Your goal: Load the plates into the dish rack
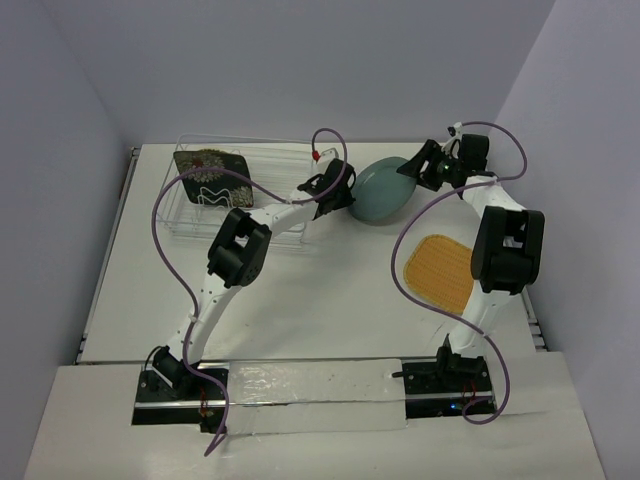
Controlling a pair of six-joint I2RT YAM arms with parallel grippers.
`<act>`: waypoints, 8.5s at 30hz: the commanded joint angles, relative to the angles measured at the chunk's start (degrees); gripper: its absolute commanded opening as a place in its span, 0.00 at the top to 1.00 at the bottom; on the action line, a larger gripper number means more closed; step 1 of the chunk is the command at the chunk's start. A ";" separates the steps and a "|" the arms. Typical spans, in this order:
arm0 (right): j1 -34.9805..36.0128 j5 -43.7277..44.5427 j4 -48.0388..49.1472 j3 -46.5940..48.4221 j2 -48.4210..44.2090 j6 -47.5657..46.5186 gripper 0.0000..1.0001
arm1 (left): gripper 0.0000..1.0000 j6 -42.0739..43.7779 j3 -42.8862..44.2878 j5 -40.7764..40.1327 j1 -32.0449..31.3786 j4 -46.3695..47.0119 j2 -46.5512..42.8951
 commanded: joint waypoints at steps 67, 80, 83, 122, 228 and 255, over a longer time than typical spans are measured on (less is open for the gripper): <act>39.98 13.09 3.19 29.28 -15.25 -42.25 1.00 | 0.01 -2.12 -75.85 -2.96 31.67 3.20 -90.75; 49.07 15.63 -2.74 60.49 8.69 -49.45 1.00 | 0.01 -4.31 -83.36 2.61 47.43 3.01 -95.64; 50.59 18.28 -1.43 60.48 10.78 -51.00 1.00 | 0.01 -3.67 -84.19 4.58 50.38 3.67 -95.70; 54.50 18.18 15.49 55.16 28.01 -56.13 1.00 | 0.01 -2.42 -88.11 10.06 54.61 8.33 -95.84; -30.72 14.54 12.49 -64.94 -53.33 21.62 0.02 | 0.92 19.73 1.18 34.26 -14.71 7.65 5.14; -19.48 -2.30 21.58 -60.91 -62.27 21.60 0.20 | 1.00 13.06 -1.08 32.58 -14.83 8.63 5.75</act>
